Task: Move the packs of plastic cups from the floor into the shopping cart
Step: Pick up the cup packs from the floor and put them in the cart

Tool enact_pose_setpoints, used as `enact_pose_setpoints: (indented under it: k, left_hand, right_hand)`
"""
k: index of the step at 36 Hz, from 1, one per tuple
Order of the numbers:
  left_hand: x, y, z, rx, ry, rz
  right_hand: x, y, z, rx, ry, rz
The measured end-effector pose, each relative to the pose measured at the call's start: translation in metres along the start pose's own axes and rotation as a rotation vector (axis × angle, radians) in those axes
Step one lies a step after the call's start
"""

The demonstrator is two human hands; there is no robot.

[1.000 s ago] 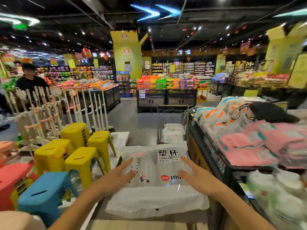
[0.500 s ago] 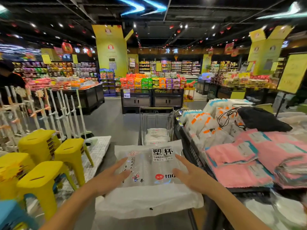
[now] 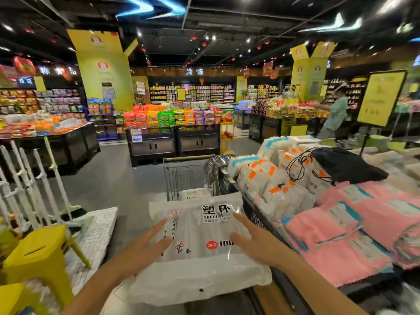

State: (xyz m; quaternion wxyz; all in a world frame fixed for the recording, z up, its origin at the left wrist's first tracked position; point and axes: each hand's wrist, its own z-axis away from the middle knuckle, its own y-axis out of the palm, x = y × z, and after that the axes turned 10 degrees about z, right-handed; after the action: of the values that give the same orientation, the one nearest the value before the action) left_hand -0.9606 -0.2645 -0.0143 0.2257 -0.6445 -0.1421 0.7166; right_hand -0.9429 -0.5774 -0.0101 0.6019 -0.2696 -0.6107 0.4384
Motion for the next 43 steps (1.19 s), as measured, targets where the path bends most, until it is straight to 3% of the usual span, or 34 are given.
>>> enact_pose_setpoints:
  k: [24,34,43]
  left_hand:
    - [-0.020,-0.041,-0.310,-0.063,-0.001,0.031]
    - [0.021,-0.080,-0.432,-0.046,-0.014,0.081]
    - [0.086,-0.107,-0.544,0.036,0.018,0.092]
  right_hand:
    - [-0.038,-0.063,-0.317,0.014,-0.038,0.024]
    - [-0.032,-0.044,-0.454,0.049,0.017,0.083]
    - [-0.041,0.017,-0.553,0.020,0.068,0.034]
